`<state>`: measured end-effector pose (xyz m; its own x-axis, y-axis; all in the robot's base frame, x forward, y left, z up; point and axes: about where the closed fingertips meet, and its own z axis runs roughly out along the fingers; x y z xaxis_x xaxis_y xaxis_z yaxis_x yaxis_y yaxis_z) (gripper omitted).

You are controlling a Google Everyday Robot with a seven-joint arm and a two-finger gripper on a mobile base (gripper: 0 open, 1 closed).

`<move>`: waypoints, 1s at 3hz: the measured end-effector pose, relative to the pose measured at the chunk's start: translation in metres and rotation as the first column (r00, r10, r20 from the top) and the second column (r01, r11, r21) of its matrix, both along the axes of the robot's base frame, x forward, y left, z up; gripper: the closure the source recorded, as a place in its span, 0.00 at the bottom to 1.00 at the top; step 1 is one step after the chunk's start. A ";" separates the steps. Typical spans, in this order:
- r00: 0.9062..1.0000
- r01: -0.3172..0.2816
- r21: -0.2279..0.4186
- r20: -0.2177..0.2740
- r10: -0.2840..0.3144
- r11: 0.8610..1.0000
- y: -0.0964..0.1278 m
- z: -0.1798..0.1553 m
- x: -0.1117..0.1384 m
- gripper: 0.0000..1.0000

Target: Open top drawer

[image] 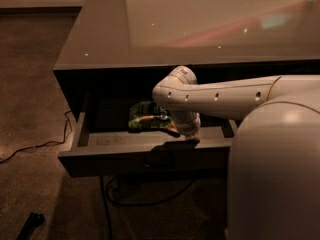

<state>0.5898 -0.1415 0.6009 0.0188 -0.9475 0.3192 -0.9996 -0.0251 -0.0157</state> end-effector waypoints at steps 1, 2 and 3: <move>1.000 0.001 -0.002 -0.002 -0.001 1.000 -0.001 0.000 -0.001 0.82; 1.000 0.001 -0.002 -0.002 -0.001 1.000 -0.001 0.000 -0.001 0.58; 1.000 0.001 -0.002 -0.002 -0.001 1.000 -0.001 0.000 -0.001 0.35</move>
Offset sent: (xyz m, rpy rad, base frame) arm -0.0006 -0.0006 -0.0001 -0.0018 0.0017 -0.0011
